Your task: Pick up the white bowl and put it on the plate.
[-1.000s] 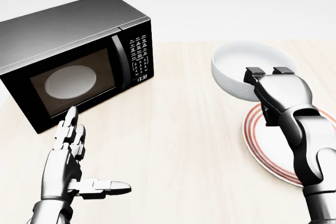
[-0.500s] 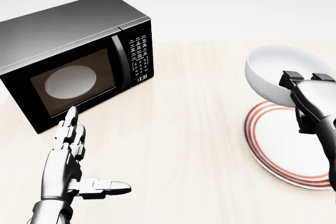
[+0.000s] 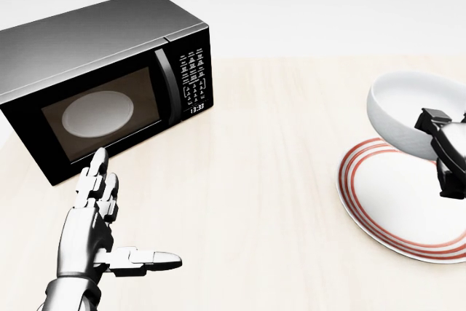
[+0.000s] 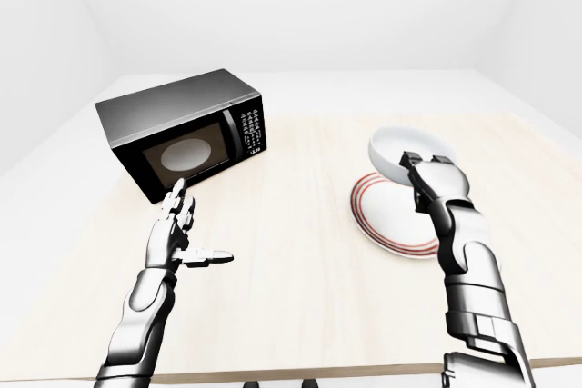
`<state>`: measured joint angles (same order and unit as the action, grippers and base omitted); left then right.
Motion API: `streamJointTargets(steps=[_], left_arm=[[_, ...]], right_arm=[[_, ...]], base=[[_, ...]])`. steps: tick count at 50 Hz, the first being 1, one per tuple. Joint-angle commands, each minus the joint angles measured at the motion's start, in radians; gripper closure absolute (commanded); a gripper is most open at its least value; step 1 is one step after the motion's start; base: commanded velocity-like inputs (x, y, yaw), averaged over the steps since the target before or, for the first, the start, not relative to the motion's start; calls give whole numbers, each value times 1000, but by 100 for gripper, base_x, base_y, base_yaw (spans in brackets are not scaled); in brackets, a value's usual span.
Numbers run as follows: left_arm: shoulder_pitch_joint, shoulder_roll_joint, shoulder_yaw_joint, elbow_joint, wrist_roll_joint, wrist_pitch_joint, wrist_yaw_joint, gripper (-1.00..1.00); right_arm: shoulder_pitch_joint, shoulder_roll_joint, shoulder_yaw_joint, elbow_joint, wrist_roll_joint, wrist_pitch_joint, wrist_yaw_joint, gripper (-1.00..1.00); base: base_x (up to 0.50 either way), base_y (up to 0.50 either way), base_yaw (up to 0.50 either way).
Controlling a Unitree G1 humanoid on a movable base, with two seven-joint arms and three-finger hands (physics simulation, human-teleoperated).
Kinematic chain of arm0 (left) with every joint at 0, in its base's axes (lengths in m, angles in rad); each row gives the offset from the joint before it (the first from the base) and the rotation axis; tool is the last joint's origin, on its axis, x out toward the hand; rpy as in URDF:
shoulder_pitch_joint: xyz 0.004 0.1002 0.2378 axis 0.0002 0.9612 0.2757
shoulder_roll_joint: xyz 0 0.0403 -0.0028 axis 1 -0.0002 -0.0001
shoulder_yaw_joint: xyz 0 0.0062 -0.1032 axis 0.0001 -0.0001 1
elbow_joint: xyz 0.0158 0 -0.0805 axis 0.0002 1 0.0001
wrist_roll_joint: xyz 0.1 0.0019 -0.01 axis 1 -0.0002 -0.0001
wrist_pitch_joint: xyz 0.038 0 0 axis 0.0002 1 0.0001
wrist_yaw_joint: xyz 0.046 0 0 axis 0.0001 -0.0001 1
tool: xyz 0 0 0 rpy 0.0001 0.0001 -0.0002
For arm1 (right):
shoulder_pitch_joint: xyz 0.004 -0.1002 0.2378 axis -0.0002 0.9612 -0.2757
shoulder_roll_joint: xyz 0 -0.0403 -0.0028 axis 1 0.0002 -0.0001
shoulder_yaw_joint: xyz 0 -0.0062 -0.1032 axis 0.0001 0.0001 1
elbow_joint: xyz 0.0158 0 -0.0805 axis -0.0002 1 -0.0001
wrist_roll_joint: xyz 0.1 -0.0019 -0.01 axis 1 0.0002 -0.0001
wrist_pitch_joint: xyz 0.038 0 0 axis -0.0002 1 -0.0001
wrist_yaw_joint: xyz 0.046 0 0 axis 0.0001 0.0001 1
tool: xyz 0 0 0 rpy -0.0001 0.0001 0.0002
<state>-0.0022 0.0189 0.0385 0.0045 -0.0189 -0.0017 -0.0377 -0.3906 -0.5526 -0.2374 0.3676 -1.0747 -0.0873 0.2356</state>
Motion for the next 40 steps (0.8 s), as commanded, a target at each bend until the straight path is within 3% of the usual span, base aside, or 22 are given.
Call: streamJointTargets(steps=[1,40], left_arm=[[0,0,0,0,0,0,0,-100],[0,0,0,0,0,0,0,-100]], right_arm=[[14,-9,-13,21,23,0,-46,100],[-26,-1,42,200,14,0,-152,100]], base=[[0,0,0],[0,0,0]])
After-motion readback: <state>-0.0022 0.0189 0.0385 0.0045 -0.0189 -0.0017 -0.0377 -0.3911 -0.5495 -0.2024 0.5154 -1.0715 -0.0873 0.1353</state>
